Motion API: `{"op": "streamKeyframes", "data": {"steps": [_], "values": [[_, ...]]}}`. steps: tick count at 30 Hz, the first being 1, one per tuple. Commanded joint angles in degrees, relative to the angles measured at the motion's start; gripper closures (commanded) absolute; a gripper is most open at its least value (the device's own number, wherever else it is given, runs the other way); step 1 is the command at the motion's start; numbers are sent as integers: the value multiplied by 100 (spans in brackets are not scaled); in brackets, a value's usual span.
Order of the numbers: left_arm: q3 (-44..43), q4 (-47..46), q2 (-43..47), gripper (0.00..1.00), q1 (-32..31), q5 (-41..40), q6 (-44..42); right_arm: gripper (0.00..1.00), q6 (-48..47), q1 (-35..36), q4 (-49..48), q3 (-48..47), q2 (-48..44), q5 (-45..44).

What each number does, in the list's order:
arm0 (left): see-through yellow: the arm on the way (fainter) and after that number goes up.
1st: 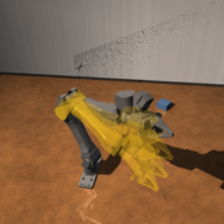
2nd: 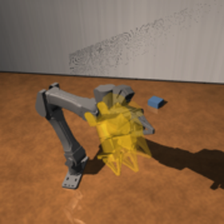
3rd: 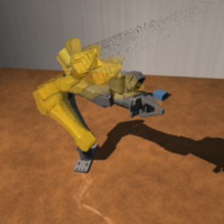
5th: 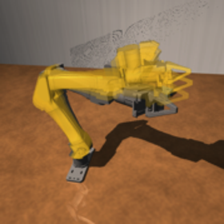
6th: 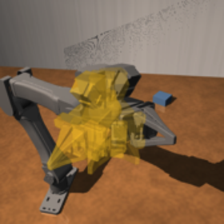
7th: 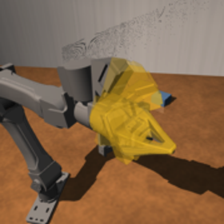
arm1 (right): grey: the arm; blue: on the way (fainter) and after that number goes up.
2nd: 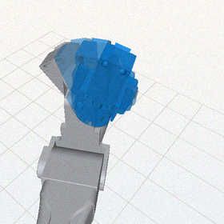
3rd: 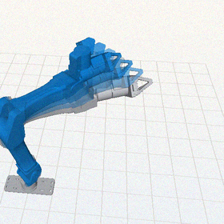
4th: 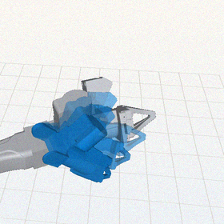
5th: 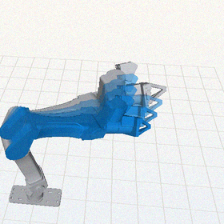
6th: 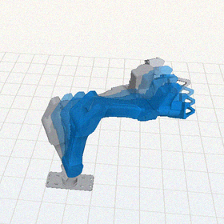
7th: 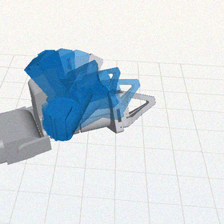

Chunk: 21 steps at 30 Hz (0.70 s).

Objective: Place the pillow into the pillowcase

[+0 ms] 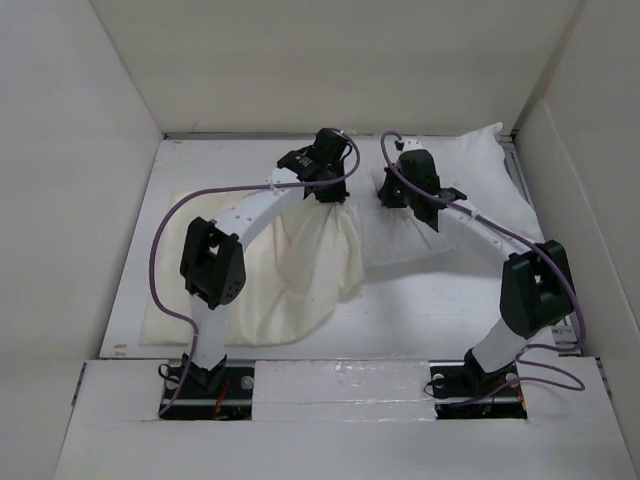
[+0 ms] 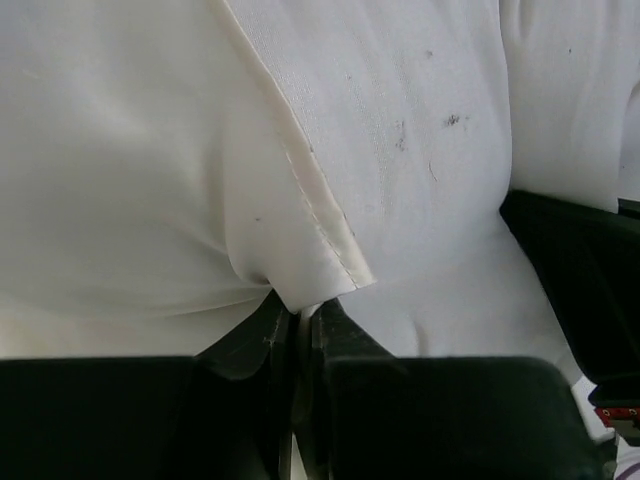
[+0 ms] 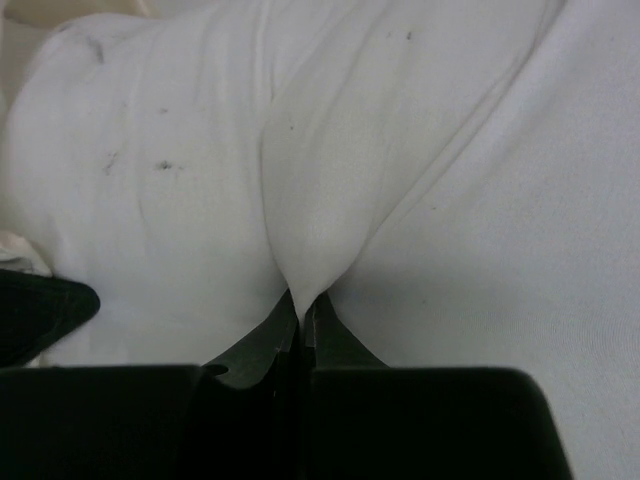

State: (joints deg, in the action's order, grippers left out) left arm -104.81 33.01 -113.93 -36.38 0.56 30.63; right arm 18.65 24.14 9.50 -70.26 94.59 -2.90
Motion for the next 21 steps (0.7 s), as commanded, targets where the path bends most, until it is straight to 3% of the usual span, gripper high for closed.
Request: {"op": "streamKeyframes", "data": {"steps": [1,3,7,10,13,17,21], "values": [[-992,468,29,100,-114,15,-171,100,-98,204,-53,153,-282,1694],[-1714,916,-216,100,-115,416,-477,100,-38,205,-203,206,-616,2072],[-4224,1918,-1235,97,227,1375,-900,100,103,258,-203,74,-1301,2074],[-3750,1631,-1177,97,535,1972,-901,100,156,389,-203,74,-1820,2127],[-3107,1445,-903,99,449,1975,-953,100,156,582,-316,126,-2189,2074],[-3106,1620,-1131,100,-96,1739,-1156,100,297,855,-457,285,-2331,943],[-2432,1323,-1062,100,-299,1448,-1016,100,402,855,-387,407,-1883,396]]}}
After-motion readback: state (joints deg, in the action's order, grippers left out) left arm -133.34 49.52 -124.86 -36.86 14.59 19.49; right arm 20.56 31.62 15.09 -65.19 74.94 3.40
